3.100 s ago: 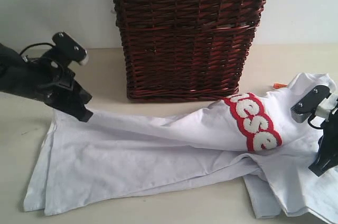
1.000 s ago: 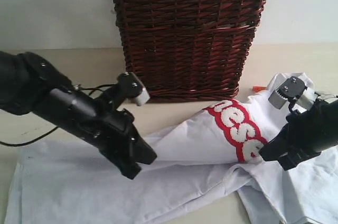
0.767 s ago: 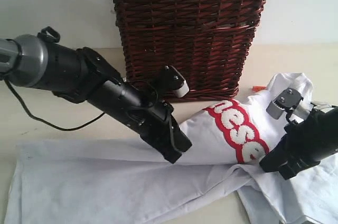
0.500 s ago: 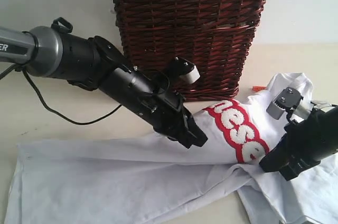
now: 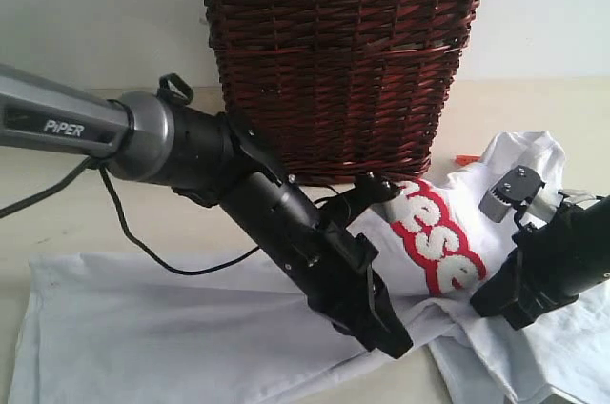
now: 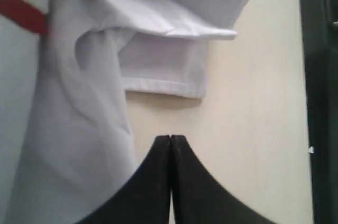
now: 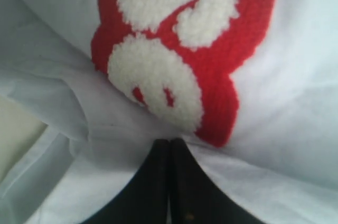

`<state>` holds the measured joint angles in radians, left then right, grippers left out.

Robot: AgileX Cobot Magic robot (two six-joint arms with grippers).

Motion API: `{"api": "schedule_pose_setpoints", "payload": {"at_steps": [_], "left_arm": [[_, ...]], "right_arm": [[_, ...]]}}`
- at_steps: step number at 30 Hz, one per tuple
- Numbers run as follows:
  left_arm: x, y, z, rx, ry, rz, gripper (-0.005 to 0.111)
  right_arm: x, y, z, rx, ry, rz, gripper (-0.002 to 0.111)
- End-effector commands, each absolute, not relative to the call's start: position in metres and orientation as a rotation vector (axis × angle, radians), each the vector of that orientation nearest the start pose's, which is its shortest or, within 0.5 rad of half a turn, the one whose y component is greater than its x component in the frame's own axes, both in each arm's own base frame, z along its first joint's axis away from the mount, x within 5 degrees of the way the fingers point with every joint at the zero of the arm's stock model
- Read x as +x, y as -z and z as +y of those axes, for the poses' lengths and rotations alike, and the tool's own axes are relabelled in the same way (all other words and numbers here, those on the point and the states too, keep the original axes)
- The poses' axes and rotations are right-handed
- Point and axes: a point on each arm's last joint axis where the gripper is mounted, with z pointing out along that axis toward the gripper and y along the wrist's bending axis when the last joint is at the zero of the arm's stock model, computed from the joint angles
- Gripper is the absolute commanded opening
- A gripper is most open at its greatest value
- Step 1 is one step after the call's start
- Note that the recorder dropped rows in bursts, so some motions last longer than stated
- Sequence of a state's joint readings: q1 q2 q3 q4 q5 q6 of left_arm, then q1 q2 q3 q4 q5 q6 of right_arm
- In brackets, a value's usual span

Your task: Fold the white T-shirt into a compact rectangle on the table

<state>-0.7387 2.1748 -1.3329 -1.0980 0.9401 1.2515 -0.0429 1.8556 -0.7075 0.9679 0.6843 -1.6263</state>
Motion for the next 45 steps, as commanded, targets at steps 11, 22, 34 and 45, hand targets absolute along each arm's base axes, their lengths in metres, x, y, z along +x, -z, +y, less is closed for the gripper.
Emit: {"api": "schedule_pose_setpoints", "payload": {"at_steps": [11,22,34,45], "left_arm": [[0.283,-0.103,-0.317,1.612,0.842,2.217,0.000],[0.299,-0.076,-0.306,1.615,0.667,2.226,0.000],[0.361,-0.099,-0.286,1.427,0.530,2.154,0.000],[0.310,-0.098,-0.288,1.714,1.038,2.300,0.000]], "right_arm": [[0.259,-0.093,0.034,-1.107,-0.690,2.613,0.000],[0.258,-0.093,0.034,-1.118,-0.693,2.613,0.000],[0.256,-0.093,0.034,-1.157,-0.721,2.611,0.000],[0.256,-0.093,0.033,-1.163,-0.702,2.611,0.000]]}}
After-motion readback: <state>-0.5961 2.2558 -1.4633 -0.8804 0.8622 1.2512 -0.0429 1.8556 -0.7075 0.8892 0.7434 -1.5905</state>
